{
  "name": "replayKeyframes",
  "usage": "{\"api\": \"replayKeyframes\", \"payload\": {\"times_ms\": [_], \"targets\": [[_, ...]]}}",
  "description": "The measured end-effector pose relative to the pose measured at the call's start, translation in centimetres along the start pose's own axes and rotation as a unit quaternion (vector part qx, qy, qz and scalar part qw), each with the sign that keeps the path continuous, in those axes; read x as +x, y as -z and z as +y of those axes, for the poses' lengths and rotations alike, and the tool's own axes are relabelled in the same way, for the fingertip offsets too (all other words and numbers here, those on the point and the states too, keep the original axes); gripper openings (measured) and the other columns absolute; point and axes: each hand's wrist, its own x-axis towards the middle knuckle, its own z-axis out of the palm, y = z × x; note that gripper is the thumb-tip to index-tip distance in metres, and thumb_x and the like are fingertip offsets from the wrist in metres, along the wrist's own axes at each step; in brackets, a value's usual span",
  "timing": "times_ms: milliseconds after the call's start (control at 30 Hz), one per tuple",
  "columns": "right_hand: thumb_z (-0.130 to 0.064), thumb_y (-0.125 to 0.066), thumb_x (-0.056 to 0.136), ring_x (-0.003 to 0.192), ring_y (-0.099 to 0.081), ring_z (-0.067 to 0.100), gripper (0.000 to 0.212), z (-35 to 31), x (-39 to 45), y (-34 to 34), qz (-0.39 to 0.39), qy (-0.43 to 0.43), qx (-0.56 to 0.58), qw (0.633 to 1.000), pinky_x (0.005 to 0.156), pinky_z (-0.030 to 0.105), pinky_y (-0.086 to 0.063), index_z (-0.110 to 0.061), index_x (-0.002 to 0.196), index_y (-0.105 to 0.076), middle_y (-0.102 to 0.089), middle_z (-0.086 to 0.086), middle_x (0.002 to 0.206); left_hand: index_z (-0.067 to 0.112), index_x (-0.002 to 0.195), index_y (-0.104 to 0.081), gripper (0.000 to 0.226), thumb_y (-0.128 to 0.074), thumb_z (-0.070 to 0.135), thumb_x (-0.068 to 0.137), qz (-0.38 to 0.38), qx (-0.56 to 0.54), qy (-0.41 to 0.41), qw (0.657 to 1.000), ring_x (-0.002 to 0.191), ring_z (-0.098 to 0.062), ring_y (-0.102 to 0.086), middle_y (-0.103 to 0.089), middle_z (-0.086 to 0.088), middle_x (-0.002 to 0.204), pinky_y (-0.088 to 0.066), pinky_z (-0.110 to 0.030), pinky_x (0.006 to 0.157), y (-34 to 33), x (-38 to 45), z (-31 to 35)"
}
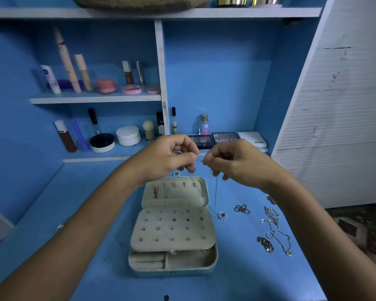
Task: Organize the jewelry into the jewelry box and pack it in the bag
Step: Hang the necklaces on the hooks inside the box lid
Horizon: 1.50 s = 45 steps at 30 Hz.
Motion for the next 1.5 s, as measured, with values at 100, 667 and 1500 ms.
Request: {"api": "replayKeyframes", "payload": {"times_ms": [100, 667, 1500], "targets": [[-0.033, -0.065, 0.095, 0.073, -0.065, 0.011, 0.022, -0.8, 0.7, 0.0, -0.008, 0.022, 0.021, 1.000, 0.071, 0.031, -0.056, -0.014, 0.086, -0.070, -0.073, 0.000, 0.076, 0.014, 0.099, -0.064, 0.005, -0.060, 0.013, 0.097, 0.013, 0.013, -0.023, 1.000, 0.078, -0.011, -0.070, -0.068, 0.007, 0.078, -0.052, -0.027, 0.075, 0.9, -0.3, 0.4], [-0.011, -0.061, 0.098, 0.065, -0.064, 0.015, 0.009, -5.0, 3.6, -0.3, 0.003, 0.071, 0.099, 0.992, 0.072, 0.029, -0.061, -0.005, 0.094, -0.067, -0.070, 0.005, 0.074, 0.019, 0.097, -0.068, 0.006, -0.065, 0.014, 0.094, 0.145, 0.043, -0.057, 0.987, 0.073, -0.004, -0.067, -0.070, 0.002, 0.084, -0.052, -0.018, 0.068, 4.5, -1.1, 1.3], [-0.029, -0.074, 0.088, 0.050, -0.057, 0.012, 0.020, 2.6, 6.0, -7.1, 0.028, -0.052, -0.140, 0.988, 0.046, 0.017, -0.044, -0.013, 0.078, -0.069, -0.063, -0.004, 0.060, 0.024, 0.094, -0.075, 0.016, -0.066, 0.011, 0.092, 0.029, 0.261, 0.020, 0.965, 0.070, 0.004, -0.061, -0.066, 0.015, 0.082, -0.042, -0.006, 0.065, 0.9, -0.2, -8.1]]}}
